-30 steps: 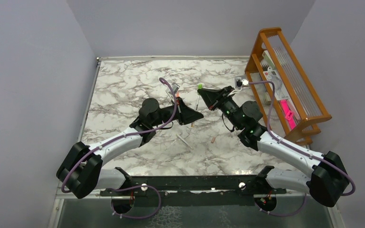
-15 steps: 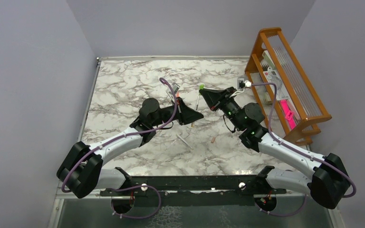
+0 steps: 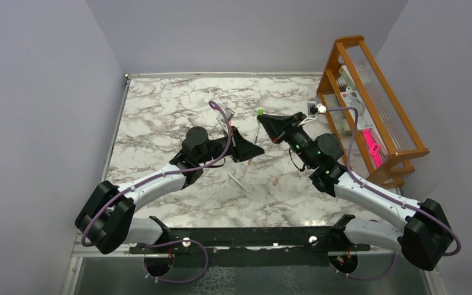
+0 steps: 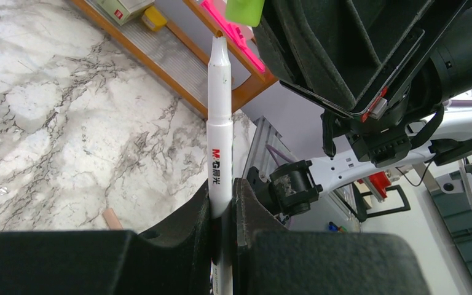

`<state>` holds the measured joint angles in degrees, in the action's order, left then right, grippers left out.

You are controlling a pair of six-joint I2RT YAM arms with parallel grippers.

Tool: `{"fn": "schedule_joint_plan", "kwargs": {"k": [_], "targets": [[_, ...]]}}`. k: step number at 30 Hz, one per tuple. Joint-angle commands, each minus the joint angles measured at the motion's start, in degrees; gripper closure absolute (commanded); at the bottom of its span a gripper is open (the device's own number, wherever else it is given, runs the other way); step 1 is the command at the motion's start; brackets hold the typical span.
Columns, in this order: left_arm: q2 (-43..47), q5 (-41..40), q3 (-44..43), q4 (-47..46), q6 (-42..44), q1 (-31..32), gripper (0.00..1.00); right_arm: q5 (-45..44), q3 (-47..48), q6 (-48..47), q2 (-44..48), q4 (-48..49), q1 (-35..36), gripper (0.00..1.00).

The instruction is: Insert the pens into the pen caps

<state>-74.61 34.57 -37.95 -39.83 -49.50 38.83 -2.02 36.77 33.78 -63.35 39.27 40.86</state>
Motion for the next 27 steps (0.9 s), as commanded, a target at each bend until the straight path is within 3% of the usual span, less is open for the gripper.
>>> {"fn": "schedule_joint_plan", "kwargs": {"k": [1,27], "targets": [[0.2,1.5,-2.3,-1.9,0.9,0.4,1.00,1.2,-0.7,-0.3,-0.2,1.6,-0.2,0.99],[0.5,0.6,-2.6,-1.9,1.0,0.4,1.00,1.0,-2.4,0.2,1.1,0.5,-0.3,0.99]]}}
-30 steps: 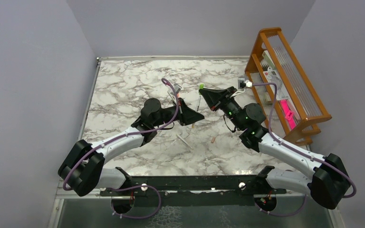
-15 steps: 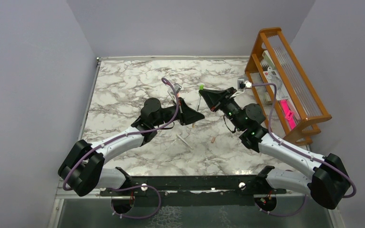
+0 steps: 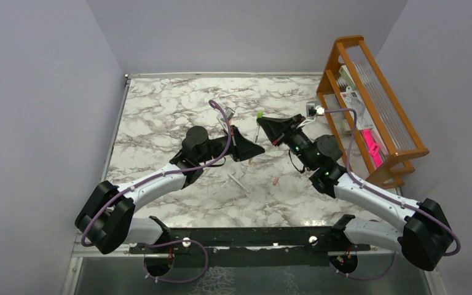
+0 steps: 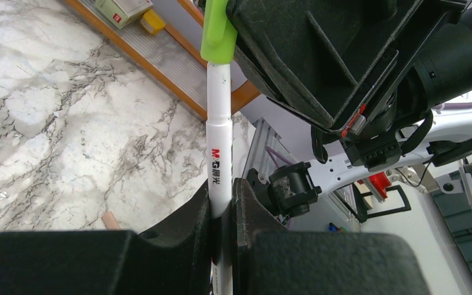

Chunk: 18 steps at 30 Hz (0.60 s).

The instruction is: Insert the pens into the pen caps

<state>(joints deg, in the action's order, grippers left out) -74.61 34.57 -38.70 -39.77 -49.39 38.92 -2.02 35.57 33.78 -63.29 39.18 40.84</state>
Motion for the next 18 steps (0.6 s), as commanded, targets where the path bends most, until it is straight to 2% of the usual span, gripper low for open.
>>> {"fn": "schedule_joint_plan", "kwargs": {"k": [1,18], "targets": [[0.2,0.4,-2.0,-1.9,0.9,0.3,1.00,1.3,-1.4,0.7,1.1,0.8,-0.3,0.99],[2.2,-9.1,-5.4,-4.1,4.5,0.3,1.00,7.4,-7.7,12.7,0.7,6.6,-0.3,0.99]]}}
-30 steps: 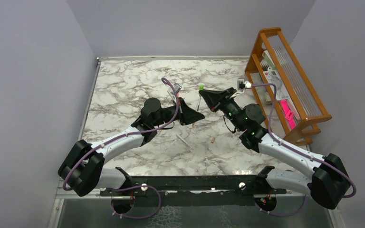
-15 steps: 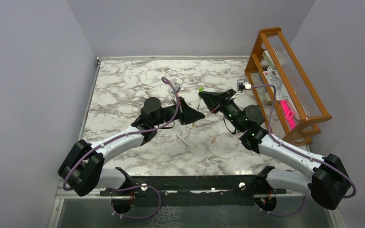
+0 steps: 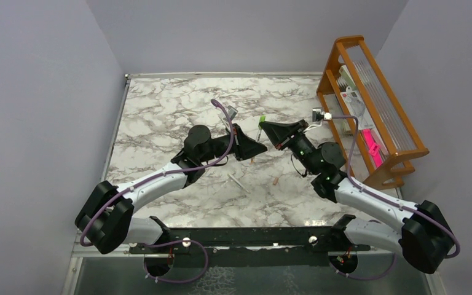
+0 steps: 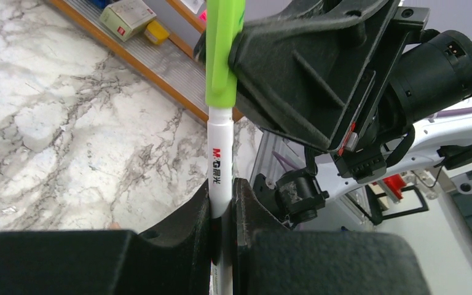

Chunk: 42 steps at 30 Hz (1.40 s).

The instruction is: Insert the pens into the pen caps

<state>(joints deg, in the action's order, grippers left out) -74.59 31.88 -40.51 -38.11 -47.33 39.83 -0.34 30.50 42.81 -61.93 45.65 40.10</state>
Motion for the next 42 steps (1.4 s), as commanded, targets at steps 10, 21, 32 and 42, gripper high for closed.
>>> {"fn": "schedule_joint_plan", "kwargs": {"k": [10,21,32,42], "targets": [[1.0,-7.1,-8.2,-6.4,6.5,-0.6,1.00,8.7,-4.4,4.6,-0.4,-2.7,0.4,0.99],[-0.9,-8.0,-11.5,-6.4,7.7,-0.6,1.00,11.5,-2.9,2.9,-0.7,-15.0,0.4,0.99],[-2.1,-9.0,-15.0,-6.4,8.5,-0.9,1.00,14.1,-5.0,2.2,-1.8,-15.0,0.4,0.99],[-2.8,-9.7,-19.2,-6.4,7.9,-1.4,1.00,16.0,-9.1,2.5,-3.1,-9.7,0.4,0.99]]}}
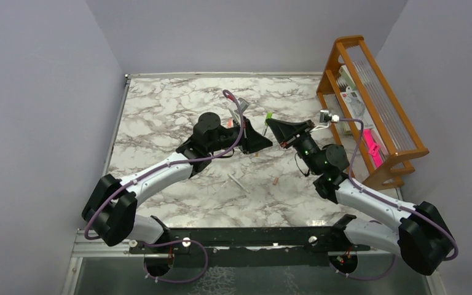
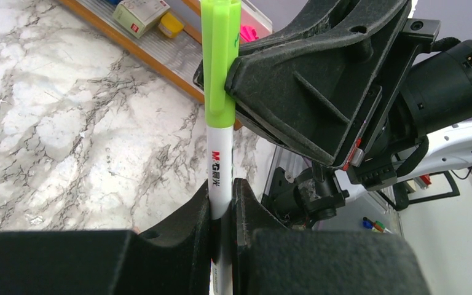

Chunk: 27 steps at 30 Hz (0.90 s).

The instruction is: Insert the pens into the pen caps

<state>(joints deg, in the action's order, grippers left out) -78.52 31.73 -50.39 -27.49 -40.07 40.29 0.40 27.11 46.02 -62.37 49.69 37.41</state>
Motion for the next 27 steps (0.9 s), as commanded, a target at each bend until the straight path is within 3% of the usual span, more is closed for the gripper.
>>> {"fn": "schedule_joint_plan", "kwargs": {"k": [1,18,27], "targets": [[1.1,-9.7,-9.6,-17.0,0.7,-1.8,1.00,15.2,-6.0,-0.8,-2.7,-13.5,3.1,0.99],[1.6,-11.7,-10.6,-21.6,3.6,-2.1,1.00,21.5,-9.5,5.8,-6.2,-3.5,3.1,0.99],[1.1,-11.3,-10.1,-24.2,3.7,-2.0,1.00,21.7,-9.3,5.4,-4.9,-6.3,3.1,0.99]]}}
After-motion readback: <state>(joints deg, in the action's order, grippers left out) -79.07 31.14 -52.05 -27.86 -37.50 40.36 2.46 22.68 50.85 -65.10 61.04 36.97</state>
